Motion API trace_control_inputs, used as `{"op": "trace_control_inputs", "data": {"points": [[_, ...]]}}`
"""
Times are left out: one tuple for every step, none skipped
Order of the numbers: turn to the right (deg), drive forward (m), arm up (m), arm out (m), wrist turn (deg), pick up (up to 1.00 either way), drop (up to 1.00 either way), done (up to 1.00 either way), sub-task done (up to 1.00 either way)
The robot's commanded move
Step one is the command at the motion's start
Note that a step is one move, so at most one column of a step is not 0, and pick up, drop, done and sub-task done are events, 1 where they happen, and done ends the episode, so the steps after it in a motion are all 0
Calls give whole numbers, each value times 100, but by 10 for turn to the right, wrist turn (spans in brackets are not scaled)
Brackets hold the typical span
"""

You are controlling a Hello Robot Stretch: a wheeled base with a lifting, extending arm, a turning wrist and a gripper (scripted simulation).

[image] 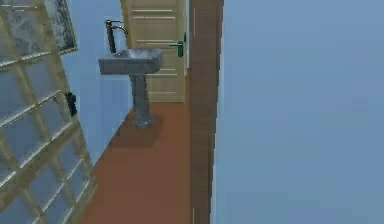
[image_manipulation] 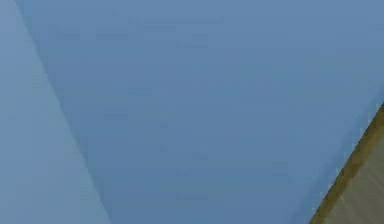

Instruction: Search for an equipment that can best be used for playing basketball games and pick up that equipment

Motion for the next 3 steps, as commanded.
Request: {"op": "trace_control_inputs", "data": {"points": [[-330,0,0,0,0,0,0,0,0],[0,50,0,0,0,0,0,0,0],[270,0,0,0,0,0,0,0,0]]}}
